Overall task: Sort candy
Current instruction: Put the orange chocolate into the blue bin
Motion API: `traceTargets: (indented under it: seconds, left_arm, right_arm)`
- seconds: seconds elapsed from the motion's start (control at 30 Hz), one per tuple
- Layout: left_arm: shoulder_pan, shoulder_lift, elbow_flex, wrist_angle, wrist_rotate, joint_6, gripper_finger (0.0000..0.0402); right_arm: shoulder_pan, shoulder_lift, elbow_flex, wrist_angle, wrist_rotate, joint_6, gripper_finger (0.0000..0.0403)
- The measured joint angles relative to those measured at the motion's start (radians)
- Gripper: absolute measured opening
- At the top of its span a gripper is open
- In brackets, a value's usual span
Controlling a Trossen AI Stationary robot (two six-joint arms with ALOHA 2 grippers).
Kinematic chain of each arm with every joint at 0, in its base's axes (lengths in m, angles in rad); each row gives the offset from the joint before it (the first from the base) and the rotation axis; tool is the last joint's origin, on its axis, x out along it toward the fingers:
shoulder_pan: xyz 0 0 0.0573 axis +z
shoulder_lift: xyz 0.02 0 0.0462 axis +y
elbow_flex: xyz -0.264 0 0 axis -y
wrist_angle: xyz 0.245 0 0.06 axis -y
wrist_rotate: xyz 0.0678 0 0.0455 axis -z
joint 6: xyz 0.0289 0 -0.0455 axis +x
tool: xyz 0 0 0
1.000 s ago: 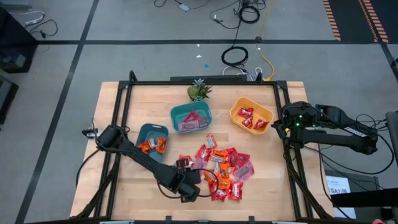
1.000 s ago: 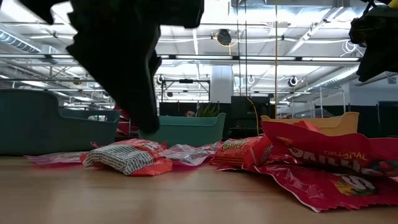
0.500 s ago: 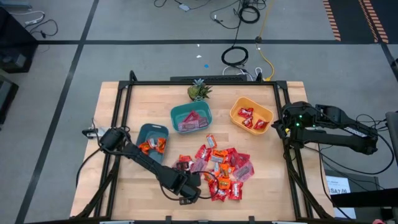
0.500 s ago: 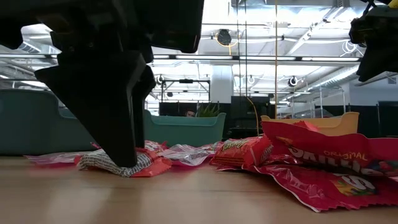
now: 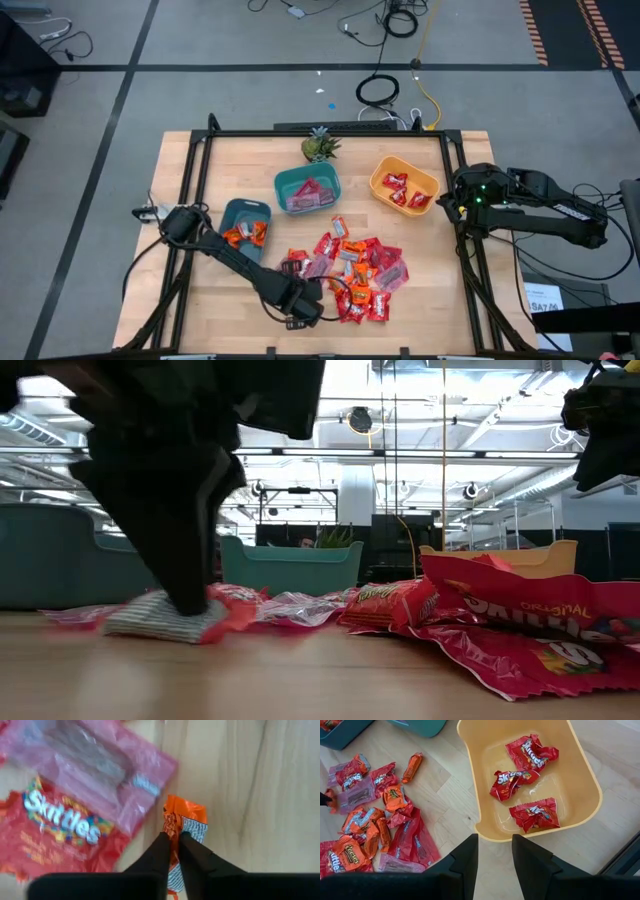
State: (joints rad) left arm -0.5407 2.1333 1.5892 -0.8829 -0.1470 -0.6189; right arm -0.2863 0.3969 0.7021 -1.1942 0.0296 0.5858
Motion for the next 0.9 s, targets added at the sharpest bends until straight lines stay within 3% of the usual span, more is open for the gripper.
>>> traceTargets:
  seconds: [0.1, 0.37, 0.67, 0.9]
  left_arm:
    - [-0.001, -0.011, 0.016, -0.010, 0.020, -0.006, 0.0010]
    - [0.026, -0.101, 0.040, -0.037, -0.013, -0.257, 0.0013]
    - [0.058, -0.259, 0.039, -0.370, -0.155, -0.530, 0.0014]
    - [0.055, -0.443, -0.065, -0.484, -0.281, -0.675, 0.0014]
  right_arm:
    - [0.000, 0.000, 0.000, 0.000, 0.000, 0.000, 0.0112]
    - [0.000, 0.000, 0.000, 0.000, 0.000, 0.000, 0.0112]
    - [0.000, 0.000, 0.000, 0.000, 0.000, 0.004, 0.0112]
    - [0.000, 0.000, 0.000, 0.000, 0.000, 0.012, 0.0112]
